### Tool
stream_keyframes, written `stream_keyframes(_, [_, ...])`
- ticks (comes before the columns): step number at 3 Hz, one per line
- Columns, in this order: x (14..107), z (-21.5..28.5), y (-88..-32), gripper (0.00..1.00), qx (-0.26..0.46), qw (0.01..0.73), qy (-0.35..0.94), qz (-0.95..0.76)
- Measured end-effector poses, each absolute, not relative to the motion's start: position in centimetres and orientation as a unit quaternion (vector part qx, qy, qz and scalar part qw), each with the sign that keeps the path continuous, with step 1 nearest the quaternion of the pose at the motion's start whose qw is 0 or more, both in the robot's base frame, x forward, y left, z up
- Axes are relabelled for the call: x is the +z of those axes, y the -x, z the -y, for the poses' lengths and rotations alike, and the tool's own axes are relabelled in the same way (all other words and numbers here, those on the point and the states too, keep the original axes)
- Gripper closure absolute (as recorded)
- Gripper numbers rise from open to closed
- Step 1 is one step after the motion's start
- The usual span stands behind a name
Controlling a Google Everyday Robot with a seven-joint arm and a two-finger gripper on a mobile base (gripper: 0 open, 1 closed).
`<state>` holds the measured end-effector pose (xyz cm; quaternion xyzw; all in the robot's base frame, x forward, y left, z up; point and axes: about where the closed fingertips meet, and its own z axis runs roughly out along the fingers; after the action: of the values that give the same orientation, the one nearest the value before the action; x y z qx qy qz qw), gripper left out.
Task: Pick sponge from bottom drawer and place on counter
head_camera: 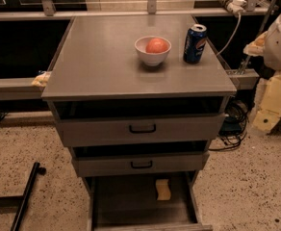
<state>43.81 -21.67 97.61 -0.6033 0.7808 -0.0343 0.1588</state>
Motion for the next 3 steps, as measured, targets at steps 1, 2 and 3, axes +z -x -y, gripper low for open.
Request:
stream_keyframes(1, [97.6,21.7,-43.8,0.0,-0.034,0.159,0.603,-0.781])
stream_keyframes(2, [97.6,21.7,-43.8,0.18,-0.034,0.159,0.603,-0.781])
stream_keyframes(3, [94.4,21.5,-43.5,0.42,-0.021,0.163,0.585,-0.794])
